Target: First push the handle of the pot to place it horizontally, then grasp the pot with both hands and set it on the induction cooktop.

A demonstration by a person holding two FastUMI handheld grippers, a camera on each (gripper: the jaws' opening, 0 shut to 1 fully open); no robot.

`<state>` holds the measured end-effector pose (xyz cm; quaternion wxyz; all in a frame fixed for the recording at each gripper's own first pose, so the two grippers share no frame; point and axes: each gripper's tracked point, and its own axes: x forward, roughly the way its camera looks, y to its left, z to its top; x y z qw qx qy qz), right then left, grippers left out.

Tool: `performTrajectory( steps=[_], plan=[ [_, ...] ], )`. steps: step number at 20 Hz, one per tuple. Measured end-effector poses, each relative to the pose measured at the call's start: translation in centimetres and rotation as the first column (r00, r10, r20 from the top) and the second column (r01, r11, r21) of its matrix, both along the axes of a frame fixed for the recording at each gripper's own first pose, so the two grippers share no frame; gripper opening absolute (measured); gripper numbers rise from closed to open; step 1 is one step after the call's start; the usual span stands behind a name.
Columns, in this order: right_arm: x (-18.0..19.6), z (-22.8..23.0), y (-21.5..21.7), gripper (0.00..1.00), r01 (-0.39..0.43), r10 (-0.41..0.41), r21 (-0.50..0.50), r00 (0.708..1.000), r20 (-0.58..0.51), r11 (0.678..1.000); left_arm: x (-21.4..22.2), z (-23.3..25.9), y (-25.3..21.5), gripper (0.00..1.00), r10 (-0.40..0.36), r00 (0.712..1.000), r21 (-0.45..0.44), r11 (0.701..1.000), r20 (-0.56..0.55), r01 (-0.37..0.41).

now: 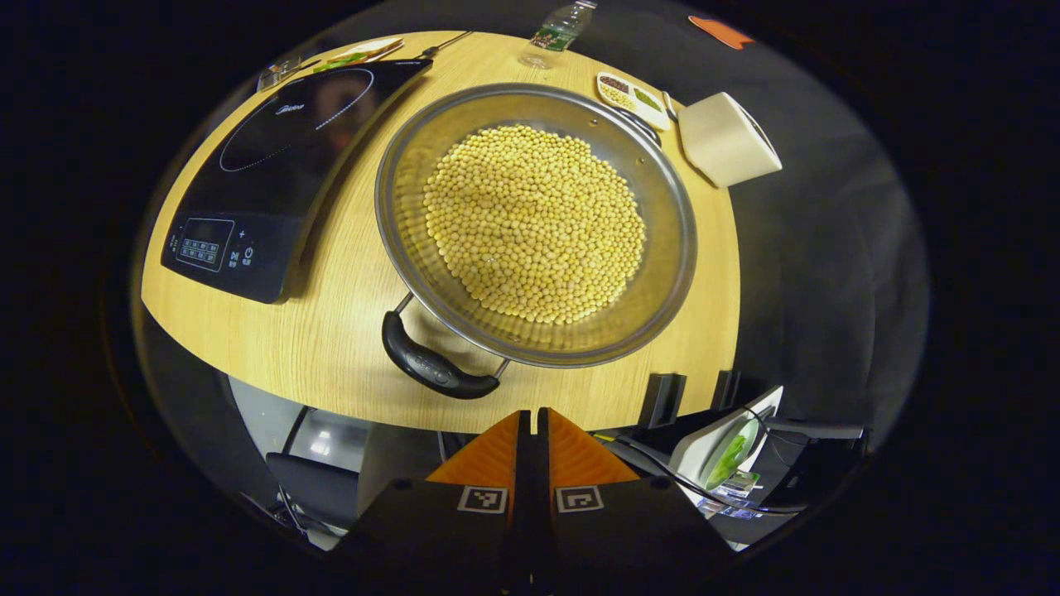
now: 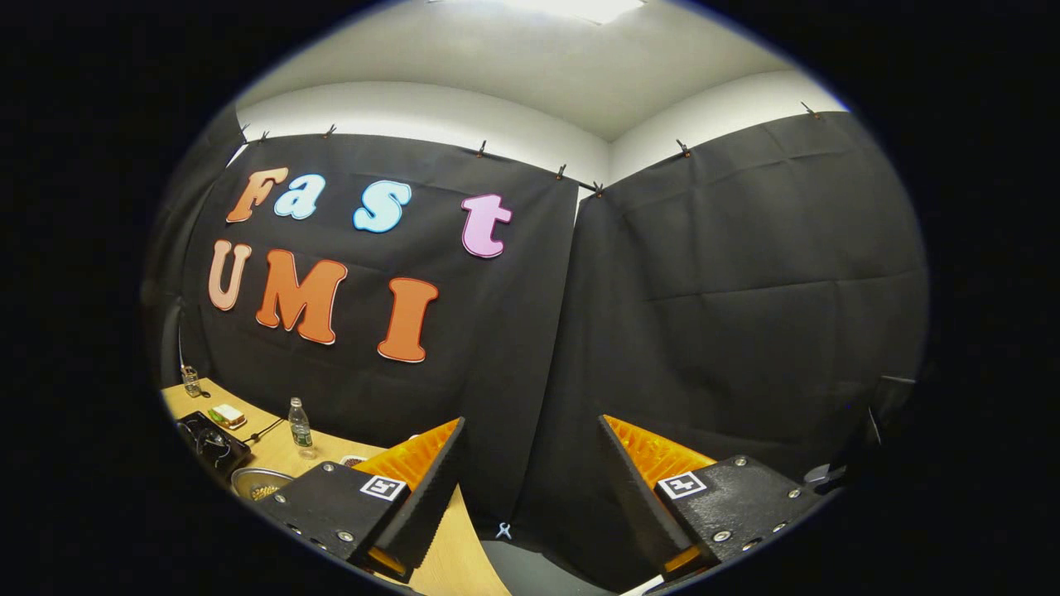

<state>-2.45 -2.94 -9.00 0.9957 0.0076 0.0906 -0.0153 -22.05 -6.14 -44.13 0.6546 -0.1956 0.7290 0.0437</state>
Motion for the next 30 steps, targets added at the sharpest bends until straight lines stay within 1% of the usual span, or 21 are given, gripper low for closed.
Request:
performTrajectory(
  steps=[3,5,6,9,12,16,17,19,23,26,27,29,30],
  plan=[
    [0.0,-0.3,0.1,0.95,0.008,-0.008,-0.004,1.0,-0.012,1.0,0.1,-1.2,1.1,0.08,0.019,1.0,0.025,1.0,-0.016,-0.019],
    [0.1,-0.3,0.3,0.95,0.011,-0.011,-0.008,1.0,-0.018,1.0,0.3,-1.4,0.9,0.08,0.052,0.998,0.003,0.999,-0.029,-0.052],
    [0.1,-0.3,0.6,0.95,0.01,-0.01,-0.009,1.0,-0.019,1.0,0.3,-1.7,1.4,0.07,0.049,0.998,0.009,0.999,-0.031,-0.049],
    [0.4,0.1,1.7,0.95,0.007,-0.007,-0.01,1.0,-0.014,1.0,0.5,-2.4,3.7,0.08,0.013,0.999,0.075,0.997,-0.037,-0.01],
    [0.7,0.2,3.1,0.95,-0.003,0.003,-0.016,1.0,-0.017,1.0,1.5,-2.9,6.5,0.08,0.003,0.999,0.12,0.993,-0.048,0.002],
    [1.1,0.1,5.4,0.95,-0.027,0.027,-0.021,0.999,-0.027,0.999,3.2,-3.3,10.3,0.08,-0.025,0.999,0.199,0.979,-0.035,0.031],
    [1.1,0.1,5.9,0.97,-0.033,0.032,-0.022,0.999,-0.03,0.999,3.9,-3.4,10.7,0.08,-0.012,1.0,0.196,0.98,-0.019,0.015],
    [1.3,0.0,7.2,0.95,-0.05,0.05,-0.018,0.998,-0.035,0.999,4.9,-4.2,11.7,0.08,-0.008,1.0,0.197,0.98,-0.012,0.01],
    [2.1,-0.3,10.0,0.95,-0.079,0.079,-0.008,0.996,-0.049,0.997,6.9,-4.1,15.2,0.08,-0.068,0.997,0.285,0.957,0.033,0.056],
    [2.5,-0.5,12.4,0.95,-0.113,0.113,0.003,0.991,-0.065,0.994,8.6,-3.9,17.1,0.08,-0.04,0.996,0.284,0.959,0.08,0.015],
    [2.6,-0.5,13.0,0.95,-0.122,0.122,0.008,0.99,-0.069,0.992,8.9,-4.1,17.7,0.08,-0.049,0.994,0.283,0.959,0.094,0.021],
    [2.7,-0.7,14.1,0.95,-0.132,0.133,0.019,0.988,-0.076,0.991,9.9,-4.4,18.6,0.08,-0.1,0.987,0.291,0.955,0.124,0.06],
    [2.7,-0.8,14.7,0.97,-0.135,0.137,0.026,0.987,-0.083,0.99,10.5,-4.5,18.9,0.08,-0.127,0.983,0.296,0.952,0.134,0.083]
  ],
)
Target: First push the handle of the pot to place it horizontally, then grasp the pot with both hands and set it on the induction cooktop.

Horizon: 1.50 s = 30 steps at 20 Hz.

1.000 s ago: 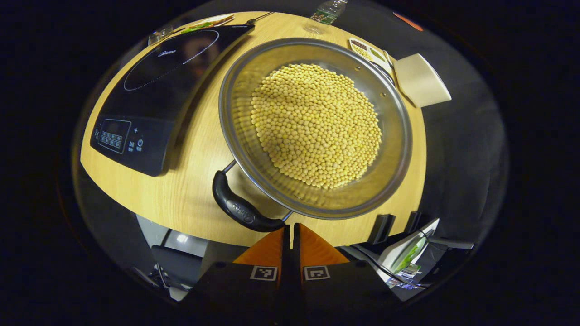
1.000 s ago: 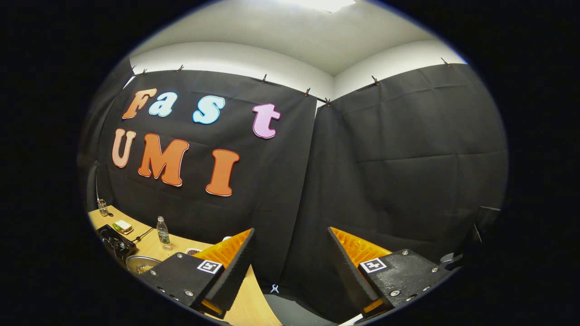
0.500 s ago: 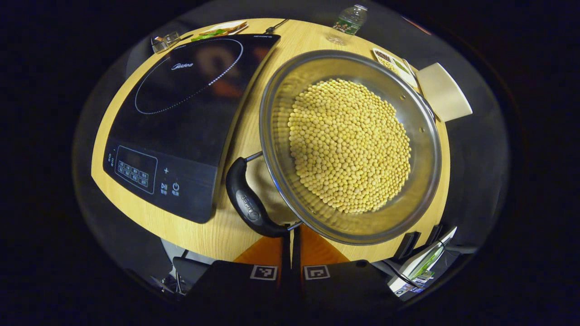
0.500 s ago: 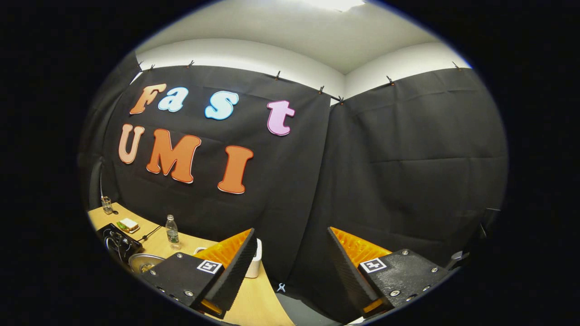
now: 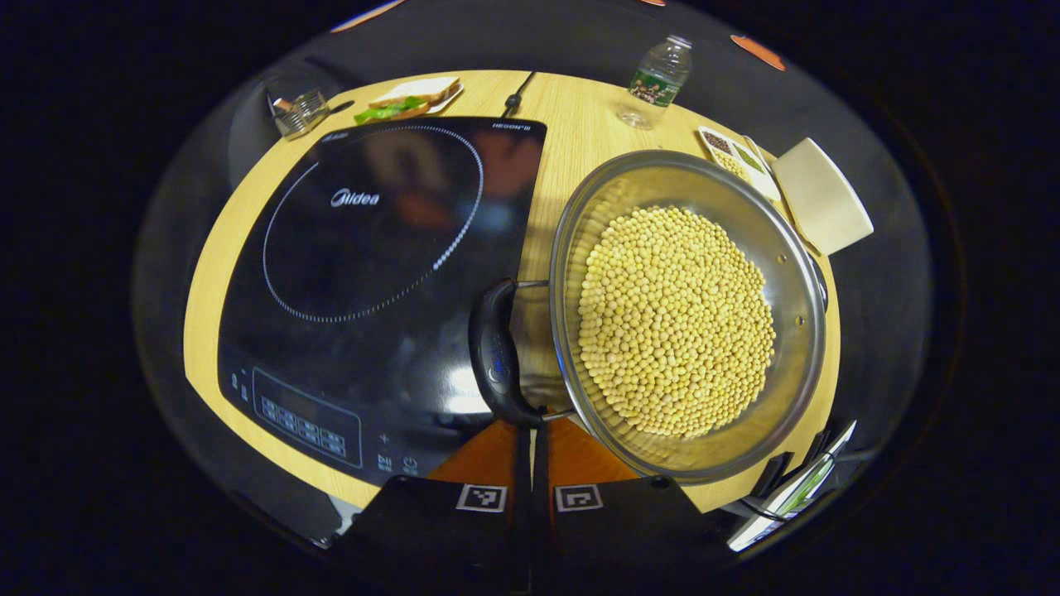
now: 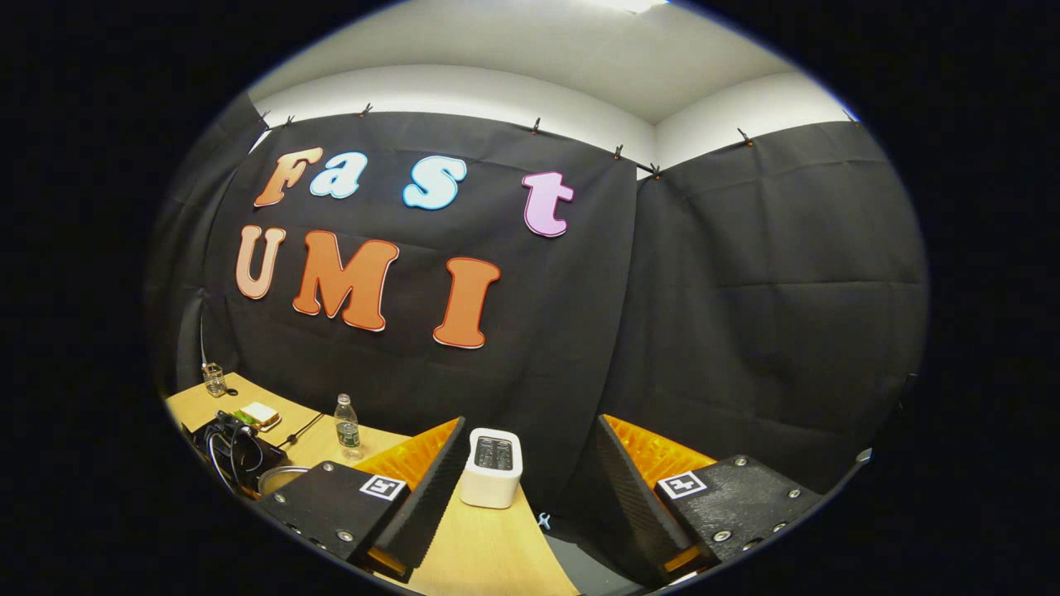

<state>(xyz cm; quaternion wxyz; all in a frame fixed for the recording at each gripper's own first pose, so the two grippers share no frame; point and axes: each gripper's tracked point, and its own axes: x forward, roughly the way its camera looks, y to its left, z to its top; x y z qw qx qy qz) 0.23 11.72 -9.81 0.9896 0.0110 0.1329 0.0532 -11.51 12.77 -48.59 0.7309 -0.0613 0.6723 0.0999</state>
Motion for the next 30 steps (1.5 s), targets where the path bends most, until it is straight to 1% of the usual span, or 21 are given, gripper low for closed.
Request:
performTrajectory(
  steps=[2,3,4,5,9,11,14,16,17,21,22,23,24,25,27,28,29,30],
  plan=[
    [0.0,-0.5,0.8,0.94,0.0,0.001,0.01,1.0,-0.016,1.0,1.1,-0.3,0.5,0.08,-0.042,0.999,-0.001,0.999,0.018,0.042],
    [-0.1,-0.6,1.0,0.95,0.0,0.0,0.012,1.0,-0.024,1.0,1.6,-0.3,0.5,0.08,-0.054,0.998,-0.01,0.998,0.028,0.055],
    [-0.2,-0.8,1.4,0.93,0.001,0.0,0.013,0.999,-0.032,1.0,1.9,-0.4,0.4,0.08,-0.068,0.997,-0.018,0.998,0.038,0.068],
    [-0.1,-1.0,1.7,0.95,0.001,0.0,0.013,0.999,-0.041,1.0,2.2,-0.3,0.5,0.08,-0.086,0.995,-0.022,0.996,0.048,0.087],
    [0.1,-1.9,3.2,0.95,-0.007,0.007,0.002,0.998,-0.07,1.0,3.6,0.2,1.0,0.08,-0.164,0.982,-0.032,0.985,0.091,0.167],
    [0.2,-2.5,4.0,0.95,-0.016,0.015,-0.008,0.996,-0.084,1.0,4.5,1.0,1.5,0.08,-0.194,0.975,-0.022,0.98,0.109,0.197],
    [0.2,-4.2,5.9,0.95,-0.042,0.041,-0.005,0.991,-0.128,0.999,5.9,1.9,2.0,0.08,-0.241,0.961,0.025,0.97,0.135,0.24],
    [0.2,-5.7,7.3,0.96,-0.068,0.066,-0.004,0.984,-0.163,0.998,6.1,2.5,1.5,0.08,-0.258,0.954,0.058,0.966,0.154,0.252],
    [0.3,-6.6,8.2,0.95,-0.083,0.081,-0.002,0.98,-0.182,0.997,6.2,3.3,1.4,0.08,-0.257,0.951,0.065,0.966,0.169,0.25],
    [0.4,-9.7,12.0,0.95,-0.152,0.152,0.019,0.953,-0.261,0.988,5.1,7.0,1.3,0.09,-0.255,0.937,0.073,0.967,0.239,0.244],
    [0.4,-10.3,12.9,0.95,-0.171,0.172,0.028,0.946,-0.276,0.985,5.2,8.4,1.5,0.09,-0.257,0.927,0.076,0.966,0.272,0.245],
    [0.5,-11.1,13.7,0.95,-0.187,0.189,0.035,0.938,-0.29,0.982,5.2,10.2,1.7,0.12,-0.265,0.916,0.088,0.964,0.3,0.25],
    [0.6,-11.7,14.5,0.95,-0.202,0.205,0.043,0.93,-0.304,0.978,5.3,12.1,2.1,0.19,-0.277,0.902,0.106,0.961,0.33,0.256],
    [0.6,-12.5,15.4,0.95,-0.215,0.22,0.052,0.921,-0.32,0.975,5.4,13.6,2.4,0.36,-0.279,0.894,0.123,0.96,0.35,0.251],
    [0.7,-14.2,16.8,0.95,-0.234,0.243,0.068,0.903,-0.355,0.97,6.0,16.7,2.0,0.6,-0.269,0.881,0.122,0.963,0.389,0.241],
    [0.7,-15.1,17.5,0.96,-0.242,0.254,0.078,0.893,-0.372,0.967,6.4,17.9,2.0,0.69,-0.255,0.878,0.113,0.967,0.405,0.228],
    [0.6,-16.0,18.2,0.96,-0.249,0.261,0.083,0.882,-0.393,0.965,6.8,17.3,2.0,0.81,-0.236,0.877,0.101,0.972,0.418,0.214],
    [0.5,-16.9,18.8,0.95,-0.258,0.271,0.09,0.871,-0.41,0.962,7.2,17.4,1.7,0.86,-0.217,0.876,0.078,0.976,0.431,0.203]
  ],
)
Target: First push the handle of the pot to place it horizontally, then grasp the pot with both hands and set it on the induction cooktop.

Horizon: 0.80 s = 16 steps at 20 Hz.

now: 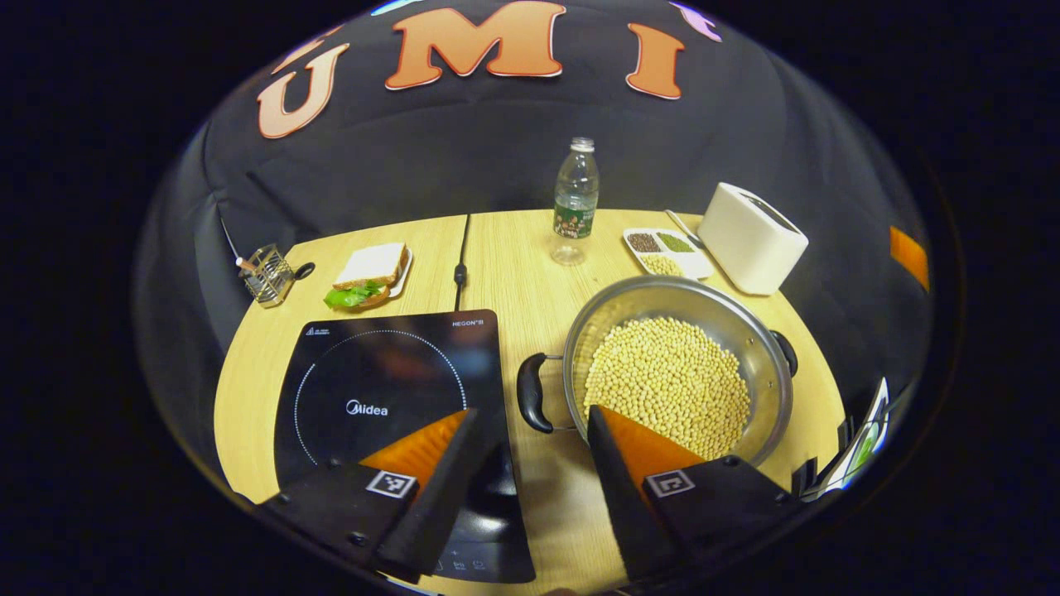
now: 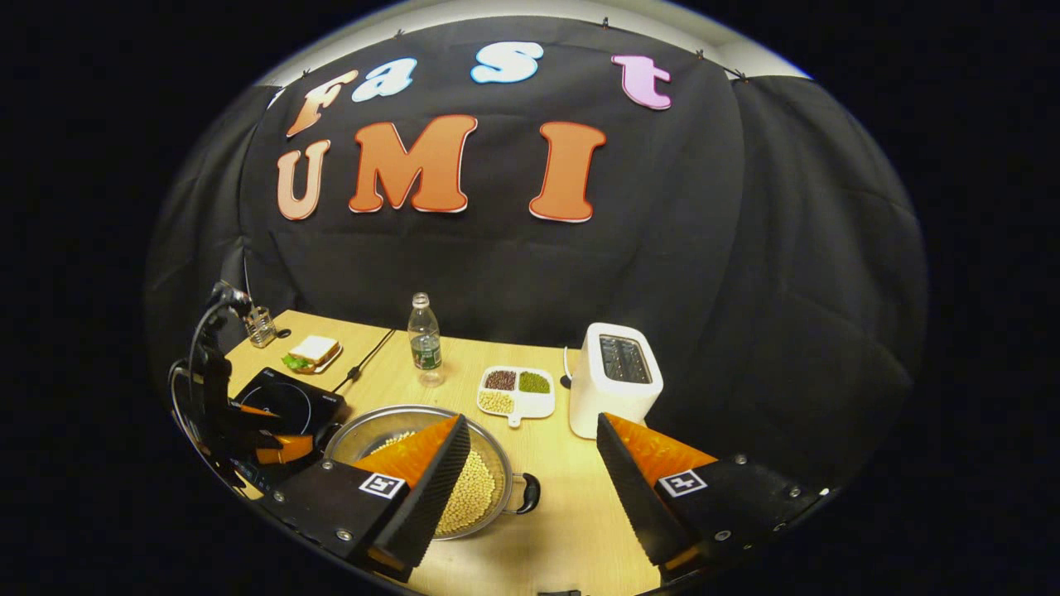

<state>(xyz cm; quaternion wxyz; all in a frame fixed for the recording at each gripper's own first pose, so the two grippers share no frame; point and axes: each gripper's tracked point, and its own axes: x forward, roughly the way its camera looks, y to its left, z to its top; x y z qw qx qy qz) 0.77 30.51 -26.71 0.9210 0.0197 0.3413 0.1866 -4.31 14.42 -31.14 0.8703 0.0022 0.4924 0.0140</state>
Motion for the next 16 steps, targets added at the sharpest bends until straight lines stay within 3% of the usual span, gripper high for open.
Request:
performTrajectory(
  steps=[3,12,16],
  plan=[
    [-0.2,-3.1,1.1,0.95,-0.021,0.02,-0.015,0.998,-0.066,1.0,0.6,-1.4,-0.1,0.97,0.021,1.0,-0.017,1.0,-0.014,-0.021],
    [-0.7,-11.3,3.2,0.96,-0.026,0.017,-0.033,0.964,-0.266,0.999,2.2,-6.2,-1.5,0.97,0.0,0.995,-0.081,0.997,-0.099,-0.008],
    [-1.0,-14.5,3.5,0.96,-0.038,0.016,-0.061,0.942,-0.336,0.997,3.1,-8.1,-1.6,0.97,-0.006,0.993,-0.064,0.998,-0.119,-0.001]
  ],
)
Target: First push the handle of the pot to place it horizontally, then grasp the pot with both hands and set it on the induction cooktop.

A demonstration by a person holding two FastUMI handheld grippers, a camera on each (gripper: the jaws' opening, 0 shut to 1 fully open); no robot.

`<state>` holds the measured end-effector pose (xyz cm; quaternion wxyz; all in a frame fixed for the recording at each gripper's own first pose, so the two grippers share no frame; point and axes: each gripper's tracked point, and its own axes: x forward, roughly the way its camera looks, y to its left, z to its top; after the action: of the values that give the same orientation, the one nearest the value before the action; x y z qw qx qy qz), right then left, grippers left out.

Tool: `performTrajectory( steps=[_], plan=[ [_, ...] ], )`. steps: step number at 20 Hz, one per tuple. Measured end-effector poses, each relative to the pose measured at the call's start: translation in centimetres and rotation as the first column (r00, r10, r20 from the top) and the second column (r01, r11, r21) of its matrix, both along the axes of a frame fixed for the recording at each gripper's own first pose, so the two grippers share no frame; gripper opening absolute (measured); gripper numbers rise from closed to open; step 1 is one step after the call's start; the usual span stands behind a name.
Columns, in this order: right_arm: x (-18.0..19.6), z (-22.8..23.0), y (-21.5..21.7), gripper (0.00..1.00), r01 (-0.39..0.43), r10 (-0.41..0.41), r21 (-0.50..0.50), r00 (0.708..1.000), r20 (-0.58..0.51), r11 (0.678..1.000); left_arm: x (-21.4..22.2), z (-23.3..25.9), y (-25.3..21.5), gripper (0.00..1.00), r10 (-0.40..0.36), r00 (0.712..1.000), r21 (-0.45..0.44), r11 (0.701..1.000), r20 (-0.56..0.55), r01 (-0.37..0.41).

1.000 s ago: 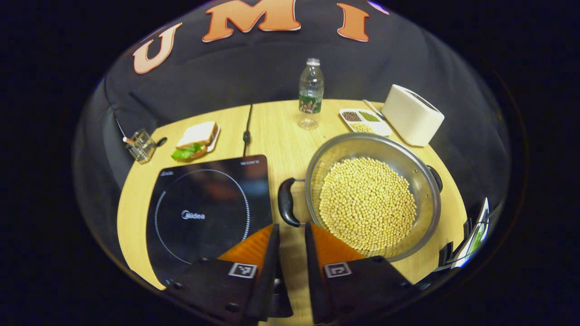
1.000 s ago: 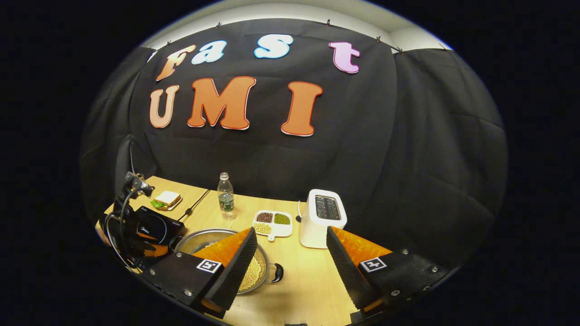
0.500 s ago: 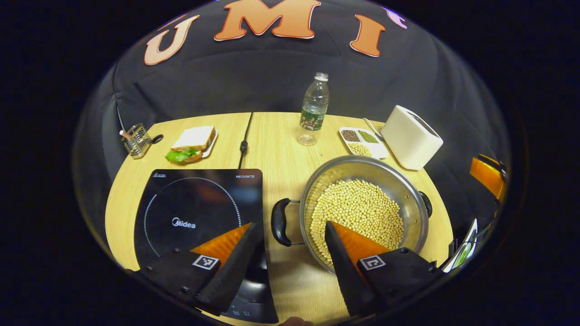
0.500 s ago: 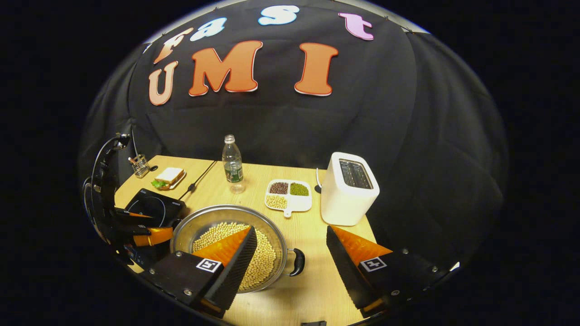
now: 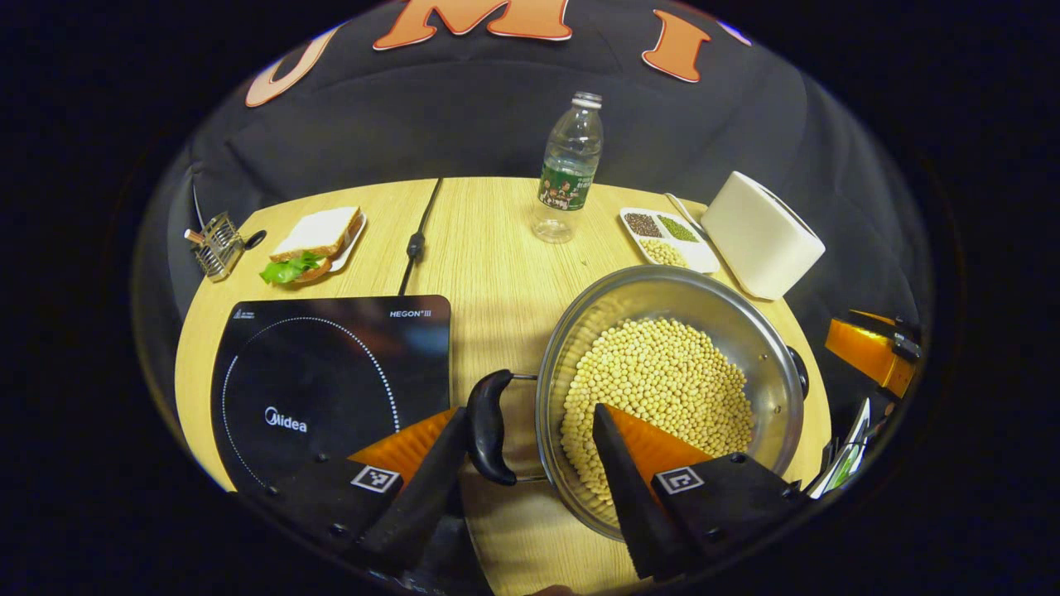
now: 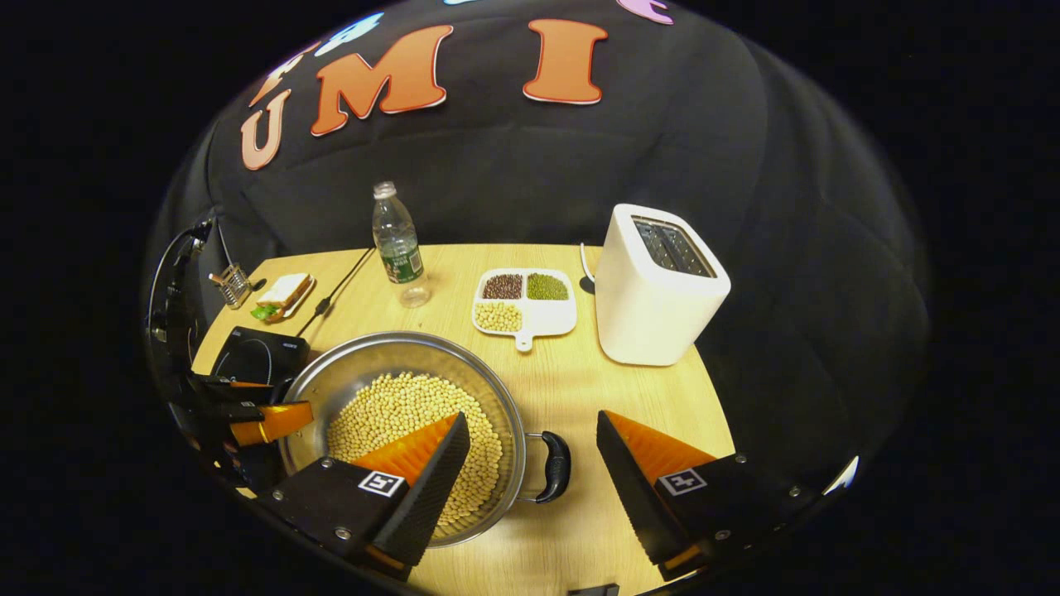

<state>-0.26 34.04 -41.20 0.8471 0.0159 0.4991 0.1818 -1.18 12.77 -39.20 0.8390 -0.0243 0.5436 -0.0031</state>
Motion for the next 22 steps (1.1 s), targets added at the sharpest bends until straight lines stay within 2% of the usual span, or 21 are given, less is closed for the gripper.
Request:
performTrajectory(
  steps=[1,2,7,8,9,11,12,16,17,22],
  plan=[
    [-0.3,-1.0,0.0,0.96,-0.001,0.001,-0.009,1.0,-0.026,1.0,0.0,-0.6,0.0,0.99,-0.003,1.0,0.005,1.0,-0.01,0.003],
    [-0.4,-2.0,0.1,0.96,0.0,-0.001,-0.017,0.999,-0.049,1.0,0.3,-0.7,-0.2,0.96,-0.005,1.0,0.009,1.0,-0.008,0.005],
    [-2.3,-5.8,0.6,0.96,0.021,-0.027,-0.033,0.984,-0.175,0.999,1.2,-1.8,-0.1,0.92,-0.027,0.999,0.036,0.999,0.021,0.026],
    [-2.6,-6.3,0.8,0.95,0.027,-0.033,-0.034,0.981,-0.192,0.999,1.5,-2.0,-0.2,0.95,-0.029,0.999,0.037,0.999,0.025,0.028],
    [-2.9,-6.8,1.0,0.94,0.029,-0.036,-0.037,0.977,-0.21,0.999,1.7,-2.2,-0.3,0.92,-0.033,0.999,0.034,0.999,0.03,0.032],
    [-3.3,-7.5,1.3,0.9,0.029,-0.039,-0.045,0.971,-0.235,0.999,2.0,-2.6,-0.5,0.94,-0.046,0.999,0.033,0.998,0.028,0.045],
    [-3.3,-7.9,1.4,0.86,0.028,-0.042,-0.061,0.97,-0.24,0.998,2.1,-2.9,-0.4,0.95,-0.049,0.998,0.046,0.998,0.024,0.048],
    [-3.7,-9.1,1.0,0.72,0.033,-0.055,-0.085,0.96,-0.273,0.996,2.5,-3.5,0.3,0.85,-0.049,0.998,0.096,0.994,0.036,0.046],
    [-3.8,-9.4,1.2,0.72,0.041,-0.06,-0.074,0.957,-0.283,0.996,2.8,-3.5,0.2,0.78,-0.048,0.998,0.098,0.994,0.049,0.043],
    [-4.5,-10.1,1.5,0.75,0.075,-0.088,-0.051,0.934,-0.347,0.996,3.2,-3.6,0.3,0.77,-0.089,0.992,0.122,0.989,0.088,0.078]
  ],
)
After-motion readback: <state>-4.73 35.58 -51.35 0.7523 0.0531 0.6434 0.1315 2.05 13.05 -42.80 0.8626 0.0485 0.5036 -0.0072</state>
